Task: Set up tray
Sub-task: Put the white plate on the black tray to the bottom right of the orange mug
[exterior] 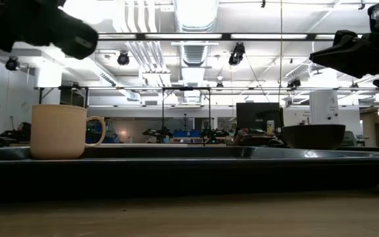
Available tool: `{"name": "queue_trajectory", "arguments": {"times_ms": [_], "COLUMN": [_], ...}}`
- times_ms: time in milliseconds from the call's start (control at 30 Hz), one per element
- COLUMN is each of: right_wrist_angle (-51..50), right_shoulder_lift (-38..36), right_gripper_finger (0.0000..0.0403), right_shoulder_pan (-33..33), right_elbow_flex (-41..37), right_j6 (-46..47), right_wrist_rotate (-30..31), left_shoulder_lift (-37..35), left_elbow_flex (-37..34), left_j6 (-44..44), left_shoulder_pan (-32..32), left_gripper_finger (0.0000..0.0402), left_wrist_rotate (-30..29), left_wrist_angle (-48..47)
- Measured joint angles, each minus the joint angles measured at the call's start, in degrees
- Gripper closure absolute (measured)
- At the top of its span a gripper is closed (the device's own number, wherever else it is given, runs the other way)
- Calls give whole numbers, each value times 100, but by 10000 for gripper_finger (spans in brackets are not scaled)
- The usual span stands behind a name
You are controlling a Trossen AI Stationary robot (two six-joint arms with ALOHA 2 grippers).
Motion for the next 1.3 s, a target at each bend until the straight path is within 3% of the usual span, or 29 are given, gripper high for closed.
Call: {"name": "queue_trajectory", "arguments": {"times_ms": [100, 233, 367, 467, 633, 733, 1300], "right_wrist_angle": [12, 49, 151, 141, 209, 341, 1169], "right_shoulder_lift": [-7, -9, -5, -9, 17, 20, 68], "right_gripper_finger": [335, 335, 335, 335, 335, 335, 335], "right_shoulder_pan": [-1, -1, 1, 1, 1, 1, 1], "right_elbow_flex": [-1, 0, 0, 0, 0, 0, 0], "right_j6": [-275, -1618, -1947, -1576, 599, 1212, 951], "right_wrist_rotate": [2, 0, -1, -2, -7, -7, -5], "left_shoulder_lift": [-547, -1136, -1698, -2047, -2507, -2721, -3471], "left_elbow_flex": [-280, -582, -784, -938, -1188, -1281, -1605], "left_j6": [-66, -68, -94, -190, -286, -353, -405], "left_shoulder_pan": [48, 52, 56, 54, 54, 54, 54], "left_gripper_finger": [316, 316, 316, 316, 316, 316, 316], "left_wrist_rotate": [11, 14, 12, 12, 12, 12, 12], "left_wrist_angle": [1, 2, 111, 110, 109, 207, 287]}}
